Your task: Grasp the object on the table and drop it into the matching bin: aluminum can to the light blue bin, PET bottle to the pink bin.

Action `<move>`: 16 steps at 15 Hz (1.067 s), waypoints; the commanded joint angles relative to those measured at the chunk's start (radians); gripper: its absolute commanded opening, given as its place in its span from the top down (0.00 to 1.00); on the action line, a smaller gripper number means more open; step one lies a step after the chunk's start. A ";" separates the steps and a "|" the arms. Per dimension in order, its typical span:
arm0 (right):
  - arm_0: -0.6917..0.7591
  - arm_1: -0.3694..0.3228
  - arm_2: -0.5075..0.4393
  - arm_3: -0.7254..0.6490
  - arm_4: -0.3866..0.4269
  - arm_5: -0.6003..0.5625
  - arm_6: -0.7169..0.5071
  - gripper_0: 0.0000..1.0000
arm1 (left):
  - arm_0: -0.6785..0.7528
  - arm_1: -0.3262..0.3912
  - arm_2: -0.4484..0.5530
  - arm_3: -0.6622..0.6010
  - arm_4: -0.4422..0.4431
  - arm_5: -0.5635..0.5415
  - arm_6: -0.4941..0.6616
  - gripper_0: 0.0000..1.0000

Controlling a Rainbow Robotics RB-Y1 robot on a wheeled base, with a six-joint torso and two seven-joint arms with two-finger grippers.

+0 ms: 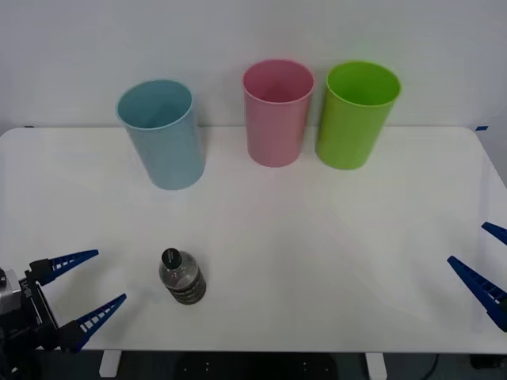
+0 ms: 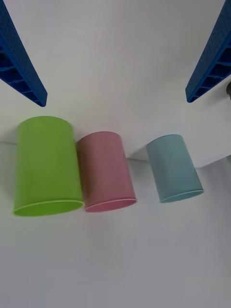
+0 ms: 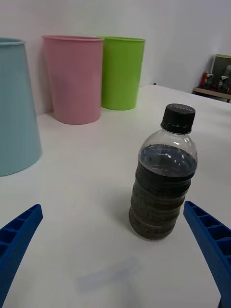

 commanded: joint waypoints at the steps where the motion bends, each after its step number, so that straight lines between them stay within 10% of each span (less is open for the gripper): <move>1: 0.000 0.000 0.000 0.000 0.000 0.000 0.000 0.00 | -0.001 0.000 -0.024 0.002 -0.010 0.000 -0.051 0.00; 16: 0.000 0.000 0.000 0.000 0.000 0.000 0.000 0.00 | -0.067 -0.075 -0.136 0.076 -0.056 0.017 -0.131 0.00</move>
